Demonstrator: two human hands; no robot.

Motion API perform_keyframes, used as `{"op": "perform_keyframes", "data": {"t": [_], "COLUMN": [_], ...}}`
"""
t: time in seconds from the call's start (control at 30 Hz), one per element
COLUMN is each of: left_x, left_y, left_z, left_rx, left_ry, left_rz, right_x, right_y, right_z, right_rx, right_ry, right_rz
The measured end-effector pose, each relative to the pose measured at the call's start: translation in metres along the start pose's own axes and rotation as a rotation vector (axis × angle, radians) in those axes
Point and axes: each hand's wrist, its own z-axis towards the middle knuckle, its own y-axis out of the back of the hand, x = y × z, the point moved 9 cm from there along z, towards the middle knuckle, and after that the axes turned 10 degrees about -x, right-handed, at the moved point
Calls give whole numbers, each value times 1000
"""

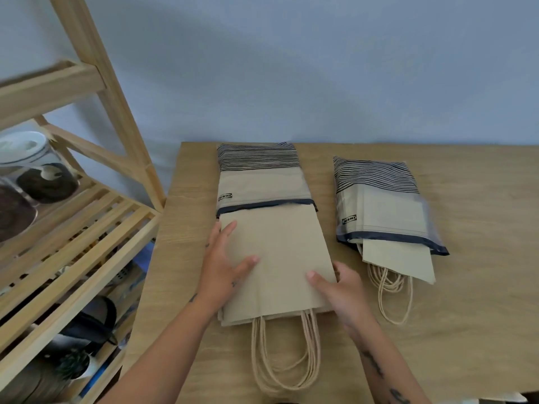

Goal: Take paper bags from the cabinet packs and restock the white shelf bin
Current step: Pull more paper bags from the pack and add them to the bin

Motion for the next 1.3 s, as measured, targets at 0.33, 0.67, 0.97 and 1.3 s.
{"op": "perform_keyframes", "data": {"t": [0.33, 0.67, 0.97, 1.3], "left_x": [38, 63, 44, 42], "left_y": [52, 101, 81, 75], "left_z": [-25, -60, -62, -55], "left_rx": [31, -158, -159, -178], "left_ry": [323, 389, 176, 40], "left_rz": [-295, -274, 282, 275], "right_x": [-1, 25, 63, 83], "right_y": [-68, -100, -120, -125], "right_z": [-54, -77, -56, -58], "right_rx": [574, 672, 748, 709], "right_ry": [-256, -114, 7, 114], "right_rz": [294, 199, 79, 151]}}
